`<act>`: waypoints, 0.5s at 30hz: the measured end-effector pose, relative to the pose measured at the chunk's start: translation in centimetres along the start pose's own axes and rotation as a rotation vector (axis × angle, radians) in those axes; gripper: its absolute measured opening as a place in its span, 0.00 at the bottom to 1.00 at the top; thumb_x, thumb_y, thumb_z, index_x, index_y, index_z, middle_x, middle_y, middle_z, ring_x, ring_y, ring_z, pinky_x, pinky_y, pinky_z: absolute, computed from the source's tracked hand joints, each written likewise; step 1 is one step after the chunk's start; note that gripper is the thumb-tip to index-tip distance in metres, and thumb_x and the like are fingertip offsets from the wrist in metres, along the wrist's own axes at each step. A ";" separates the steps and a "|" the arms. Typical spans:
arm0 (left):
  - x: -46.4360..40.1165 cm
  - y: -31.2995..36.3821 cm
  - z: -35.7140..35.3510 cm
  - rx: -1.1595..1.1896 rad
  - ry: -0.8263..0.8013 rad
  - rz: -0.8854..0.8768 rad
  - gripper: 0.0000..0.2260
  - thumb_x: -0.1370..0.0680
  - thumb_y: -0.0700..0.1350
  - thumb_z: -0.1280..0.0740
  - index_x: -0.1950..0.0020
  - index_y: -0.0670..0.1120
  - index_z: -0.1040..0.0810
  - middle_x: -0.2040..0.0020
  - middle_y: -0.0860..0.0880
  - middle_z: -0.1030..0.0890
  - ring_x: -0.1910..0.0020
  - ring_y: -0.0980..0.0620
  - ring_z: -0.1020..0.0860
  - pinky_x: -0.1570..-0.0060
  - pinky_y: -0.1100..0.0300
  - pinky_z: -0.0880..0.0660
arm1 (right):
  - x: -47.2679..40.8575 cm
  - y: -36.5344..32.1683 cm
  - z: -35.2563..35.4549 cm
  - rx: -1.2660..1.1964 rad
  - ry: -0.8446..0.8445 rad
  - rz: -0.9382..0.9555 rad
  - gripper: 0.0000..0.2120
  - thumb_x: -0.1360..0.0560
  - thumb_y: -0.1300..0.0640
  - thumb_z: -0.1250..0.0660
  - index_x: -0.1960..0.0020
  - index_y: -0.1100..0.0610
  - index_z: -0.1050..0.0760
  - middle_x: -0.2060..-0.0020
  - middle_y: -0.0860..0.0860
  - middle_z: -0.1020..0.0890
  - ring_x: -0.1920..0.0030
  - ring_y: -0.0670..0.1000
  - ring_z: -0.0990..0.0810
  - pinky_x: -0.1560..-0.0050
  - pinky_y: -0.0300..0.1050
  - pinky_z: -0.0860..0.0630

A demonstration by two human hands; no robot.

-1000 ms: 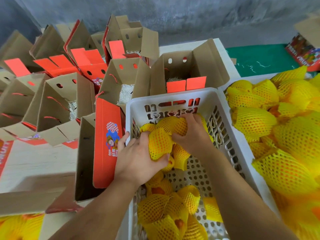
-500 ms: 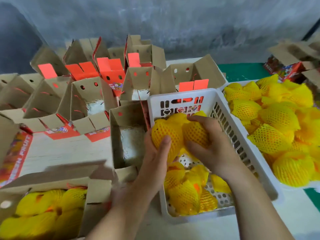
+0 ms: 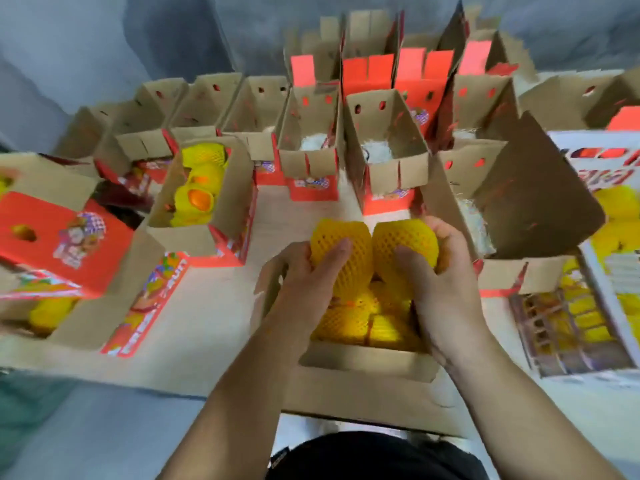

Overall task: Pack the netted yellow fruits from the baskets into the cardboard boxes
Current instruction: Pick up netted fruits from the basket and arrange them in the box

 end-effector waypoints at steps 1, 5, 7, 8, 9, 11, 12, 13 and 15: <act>-0.3 -0.5 1.7 -0.053 0.036 -0.011 0.27 0.35 0.75 0.30 0.45 0.59 0.23 0.49 0.57 0.17 0.51 0.55 0.16 0.49 0.46 0.16 | 0.2 0.7 -1.3 -0.006 0.011 -0.037 0.28 0.33 0.46 0.27 0.34 0.43 0.27 0.48 0.44 0.16 0.50 0.43 0.16 0.54 0.40 0.20; -1.7 -2.9 4.8 -0.652 0.009 -0.187 0.31 0.34 0.76 0.35 0.38 0.61 0.30 0.42 0.54 0.19 0.39 0.47 0.22 0.38 0.47 0.27 | 0.4 2.7 -2.7 0.248 0.084 0.010 0.27 0.34 0.41 0.26 0.38 0.42 0.30 0.49 0.43 0.18 0.50 0.39 0.19 0.53 0.31 0.25; -1.9 -5.0 4.4 -1.140 0.033 -0.321 0.31 0.29 0.71 0.35 0.29 0.61 0.34 0.34 0.52 0.23 0.31 0.44 0.30 0.34 0.47 0.33 | 0.6 4.6 -3.0 0.471 -0.019 0.056 0.26 0.30 0.46 0.24 0.36 0.47 0.31 0.45 0.49 0.20 0.43 0.47 0.21 0.44 0.39 0.26; -1.8 -6.2 4.0 -1.244 0.006 -0.326 0.32 0.25 0.68 0.36 0.24 0.58 0.38 0.30 0.50 0.25 0.27 0.44 0.33 0.31 0.46 0.36 | 0.9 5.8 -3.2 0.583 -0.155 0.022 0.28 0.27 0.48 0.24 0.32 0.50 0.32 0.40 0.52 0.22 0.37 0.52 0.23 0.38 0.45 0.27; -1.7 -7.2 3.6 -1.284 -0.025 -0.309 0.33 0.22 0.66 0.38 0.21 0.56 0.42 0.28 0.49 0.27 0.26 0.43 0.35 0.28 0.45 0.39 | 1.5 7.0 -3.5 0.721 -0.306 -0.046 0.32 0.25 0.49 0.27 0.26 0.51 0.37 0.33 0.54 0.26 0.32 0.56 0.26 0.34 0.51 0.28; -2.1 -8.5 3.5 -1.286 -0.072 -0.279 0.34 0.19 0.66 0.43 0.18 0.54 0.48 0.25 0.47 0.31 0.25 0.43 0.36 0.25 0.44 0.42 | 2.1 8.5 -4.0 0.984 -0.437 -0.151 0.41 0.23 0.45 0.32 0.18 0.50 0.53 0.22 0.54 0.36 0.27 0.60 0.32 0.30 0.55 0.30; -2.6 -8.7 3.6 -1.275 -0.100 -0.256 0.34 0.19 0.66 0.44 0.18 0.53 0.51 0.23 0.47 0.33 0.24 0.43 0.38 0.24 0.43 0.44 | 1.9 8.7 -4.0 1.068 -0.430 -0.139 0.43 0.23 0.43 0.34 0.18 0.48 0.57 0.21 0.53 0.39 0.27 0.60 0.34 0.30 0.56 0.31; -2.9 -8.6 3.7 -1.258 -0.135 -0.231 0.35 0.20 0.67 0.44 0.18 0.54 0.53 0.22 0.47 0.37 0.23 0.43 0.41 0.24 0.41 0.46 | 1.5 8.5 -4.0 1.129 -0.432 -0.105 0.44 0.24 0.40 0.35 0.18 0.48 0.58 0.20 0.52 0.41 0.26 0.61 0.35 0.30 0.57 0.33; -3.1 -7.7 3.7 -1.221 -0.177 -0.191 0.39 0.22 0.69 0.40 0.19 0.56 0.52 0.22 0.48 0.42 0.22 0.43 0.45 0.25 0.40 0.48 | 1.1 7.7 -3.4 1.192 -0.470 -0.078 0.46 0.26 0.35 0.37 0.18 0.44 0.57 0.19 0.49 0.41 0.26 0.60 0.38 0.29 0.57 0.38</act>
Point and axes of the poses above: each hand's wrist, its own x-axis away from the middle knuckle, its own z-axis out of the back of the hand, y = z × x, the point moved 1 cm from there along -x, towards the middle knuckle
